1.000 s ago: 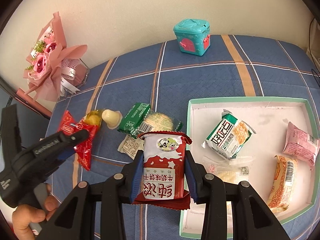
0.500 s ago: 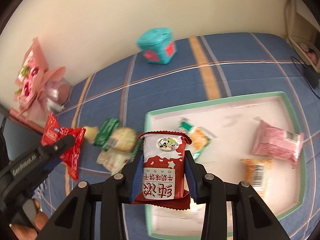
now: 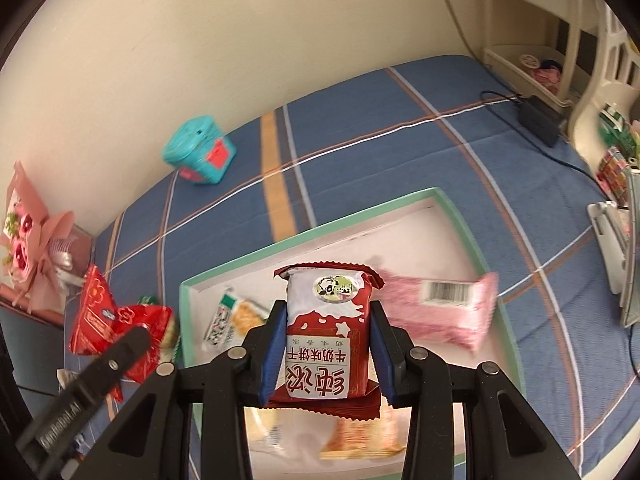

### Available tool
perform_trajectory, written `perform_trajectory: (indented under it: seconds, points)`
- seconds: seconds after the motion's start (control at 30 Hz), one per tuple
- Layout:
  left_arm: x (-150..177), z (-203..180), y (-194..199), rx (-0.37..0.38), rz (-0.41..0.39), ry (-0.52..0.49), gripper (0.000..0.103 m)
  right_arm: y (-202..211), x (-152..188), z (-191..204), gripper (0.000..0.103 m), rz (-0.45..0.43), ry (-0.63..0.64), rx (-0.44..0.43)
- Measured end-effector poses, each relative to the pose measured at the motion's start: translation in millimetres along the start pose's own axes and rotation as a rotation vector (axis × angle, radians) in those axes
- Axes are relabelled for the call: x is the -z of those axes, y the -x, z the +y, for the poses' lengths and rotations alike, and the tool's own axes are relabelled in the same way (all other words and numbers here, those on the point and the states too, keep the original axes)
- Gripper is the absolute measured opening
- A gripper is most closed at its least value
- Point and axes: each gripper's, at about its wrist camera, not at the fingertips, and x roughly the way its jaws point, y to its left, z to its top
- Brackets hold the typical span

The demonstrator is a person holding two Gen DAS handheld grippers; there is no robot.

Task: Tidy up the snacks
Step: 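Carry the Rolls pack and milk biscuit pack with both grippers over the tray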

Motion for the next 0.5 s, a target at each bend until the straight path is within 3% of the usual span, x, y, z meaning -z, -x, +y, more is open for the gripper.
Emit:
perform_trajectory:
  seconds: [0.2, 0.5]
  points:
    - [12, -38, -16, 0.014, 0.038, -0.1, 0.041, 9, -4, -20, 0.042, -0.017, -0.03, 0.011]
    - [28, -56, -53, 0.02, 0.122, -0.152, 0.041, 1, -2, -23, 0.042, -0.016, -0.024, -0.016]
